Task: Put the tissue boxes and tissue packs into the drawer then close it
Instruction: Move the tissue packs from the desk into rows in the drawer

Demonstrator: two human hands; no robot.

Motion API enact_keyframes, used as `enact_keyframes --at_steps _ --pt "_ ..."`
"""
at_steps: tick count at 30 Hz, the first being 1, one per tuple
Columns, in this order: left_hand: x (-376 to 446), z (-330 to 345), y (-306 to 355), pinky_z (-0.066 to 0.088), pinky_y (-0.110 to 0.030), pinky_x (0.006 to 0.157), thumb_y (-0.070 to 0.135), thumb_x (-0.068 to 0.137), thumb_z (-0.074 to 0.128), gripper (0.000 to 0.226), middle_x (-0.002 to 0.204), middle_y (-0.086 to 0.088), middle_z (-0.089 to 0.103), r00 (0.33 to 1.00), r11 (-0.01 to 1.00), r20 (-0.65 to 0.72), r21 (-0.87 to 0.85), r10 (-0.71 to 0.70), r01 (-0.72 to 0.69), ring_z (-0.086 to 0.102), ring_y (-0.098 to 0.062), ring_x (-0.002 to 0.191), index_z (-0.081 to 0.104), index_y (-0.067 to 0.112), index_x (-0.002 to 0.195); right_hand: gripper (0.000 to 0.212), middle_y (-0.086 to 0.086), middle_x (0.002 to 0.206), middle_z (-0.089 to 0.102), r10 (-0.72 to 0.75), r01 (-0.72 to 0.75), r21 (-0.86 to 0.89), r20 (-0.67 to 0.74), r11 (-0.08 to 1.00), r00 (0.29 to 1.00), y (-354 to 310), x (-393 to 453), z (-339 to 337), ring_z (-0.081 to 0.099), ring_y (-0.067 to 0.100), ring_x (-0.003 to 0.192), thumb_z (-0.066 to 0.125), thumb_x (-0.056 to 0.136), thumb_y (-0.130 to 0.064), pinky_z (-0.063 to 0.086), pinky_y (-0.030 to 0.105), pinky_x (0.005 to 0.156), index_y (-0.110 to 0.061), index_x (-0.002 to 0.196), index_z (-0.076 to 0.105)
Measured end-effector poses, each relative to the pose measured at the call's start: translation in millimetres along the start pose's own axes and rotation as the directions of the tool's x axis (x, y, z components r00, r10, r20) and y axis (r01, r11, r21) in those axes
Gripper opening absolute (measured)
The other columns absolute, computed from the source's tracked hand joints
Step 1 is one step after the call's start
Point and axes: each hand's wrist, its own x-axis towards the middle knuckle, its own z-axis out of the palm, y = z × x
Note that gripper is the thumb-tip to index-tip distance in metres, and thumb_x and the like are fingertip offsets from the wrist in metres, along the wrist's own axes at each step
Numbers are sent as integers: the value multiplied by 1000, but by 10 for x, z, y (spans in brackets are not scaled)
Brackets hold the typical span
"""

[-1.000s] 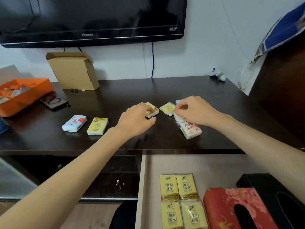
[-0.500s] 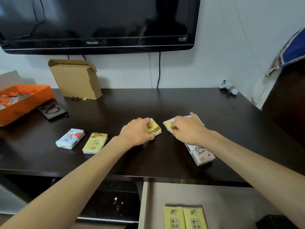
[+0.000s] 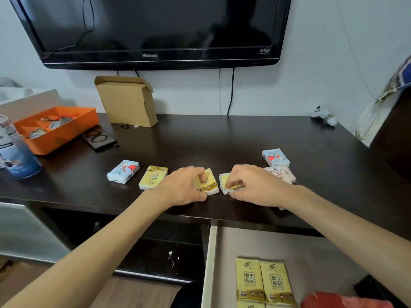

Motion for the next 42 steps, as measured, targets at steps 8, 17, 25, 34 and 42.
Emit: enact_keyframes --at_steps 8,17,25,34,42 --pt "-289 7 -27 53 -42 87 38 77 80 33 117 4 58 999 997 5 -60 46 -45 57 -17 101 49 38 88 89 1 156 46 114 -119 24 148 993 982 41 -36 -57 41 22 141 76 90 -36 40 36 107 -22 163 26" --pt "-531 65 58 53 -41 86 37 72 84 34 113 4 63 997 997 -2 -26 77 -77 60 -19 99 53 35 85 64 -5 123 51 52 -39 -79 178 996 983 -164 -194 -68 54 20 114 83 83 -46 48 37 91 -26 137 57" --pt "-874 94 190 54 -45 81 44 72 82 31 107 7 64 984 989 -99 -16 147 -150 61 -17 96 63 30 92 82 -9 129 60 28 -29 10 53 1000 998 -260 -729 -67 53 14 116 81 81 -51 50 41 95 -29 151 44" --pt "-1319 572 610 53 -33 78 53 70 76 35 105 19 59 936 935 -50 -53 348 -350 57 -4 95 58 37 96 72 -39 112 50 97 -91 94 -65 991 993 -45 -1795 338 43 -8 111 68 69 -73 45 31 87 -51 134 45" --pt "-1076 1085 701 39 -25 75 44 76 77 68 124 16 57 925 928 70 -17 373 -372 54 -7 108 43 37 133 82 -11 136 55 234 -237 67 50 969 971 45 -1768 706 50 15 128 76 78 -52 48 43 100 -33 150 42"
